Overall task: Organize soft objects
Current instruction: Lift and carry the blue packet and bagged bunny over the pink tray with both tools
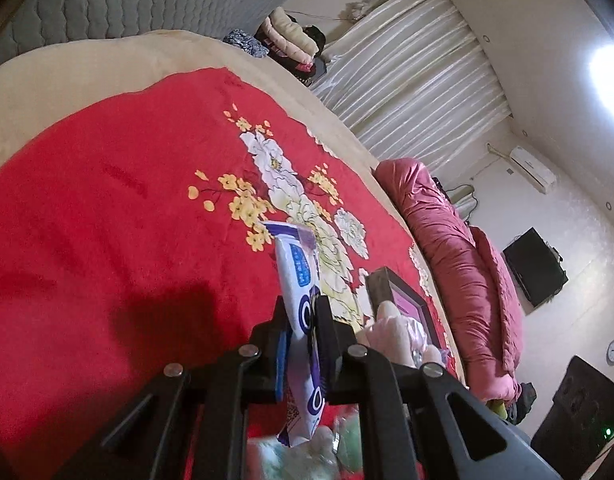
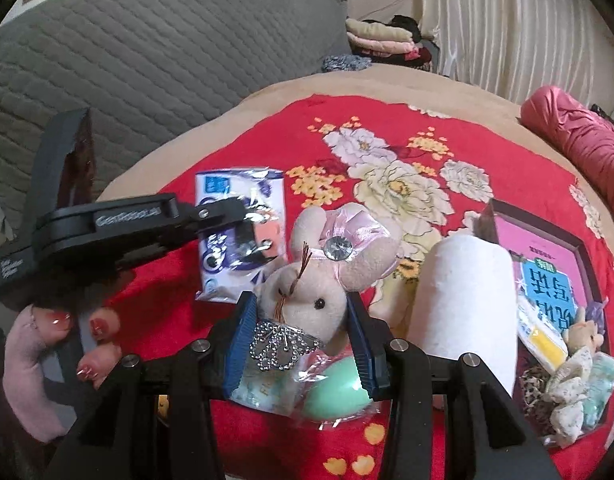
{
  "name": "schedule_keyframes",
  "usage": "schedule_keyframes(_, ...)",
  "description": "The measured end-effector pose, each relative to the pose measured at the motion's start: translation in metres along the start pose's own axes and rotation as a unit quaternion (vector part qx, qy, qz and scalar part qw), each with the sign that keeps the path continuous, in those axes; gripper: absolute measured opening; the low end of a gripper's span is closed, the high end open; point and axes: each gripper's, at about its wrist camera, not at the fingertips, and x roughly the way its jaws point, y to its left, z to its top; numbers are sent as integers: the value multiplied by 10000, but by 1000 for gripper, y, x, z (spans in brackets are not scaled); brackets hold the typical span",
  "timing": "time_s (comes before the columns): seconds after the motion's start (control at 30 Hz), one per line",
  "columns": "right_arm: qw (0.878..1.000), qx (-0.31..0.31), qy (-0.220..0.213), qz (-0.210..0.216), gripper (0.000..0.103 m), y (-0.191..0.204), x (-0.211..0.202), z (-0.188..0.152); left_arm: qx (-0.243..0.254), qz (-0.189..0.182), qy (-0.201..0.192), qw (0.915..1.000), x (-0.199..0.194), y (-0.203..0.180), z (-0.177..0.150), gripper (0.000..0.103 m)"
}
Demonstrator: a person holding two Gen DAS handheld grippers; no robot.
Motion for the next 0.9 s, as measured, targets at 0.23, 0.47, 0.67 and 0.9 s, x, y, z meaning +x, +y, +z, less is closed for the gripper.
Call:
schedule_keyframes(0.23, 9995, 167, -229, -134, 47, -19, -25, -2, 177, 271, 70, 9995, -17, -31, -5, 12)
schedule_keyframes(0.47, 9962, 636, -508, -309, 47, -55, -55, -7, 713, 169, 213, 9971, -21, -88, -18, 12)
schedule_keyframes(0.67, 9895, 1081, -768, -571, 47, -95, -83, -17, 1090, -44, 513, 9927, -10, -132, -38, 12)
schedule_keyframes(0.9, 9790, 1459, -965, -1044, 47, -145, -115, -38, 1584, -245, 918, 9828, 13, -185, -67, 12)
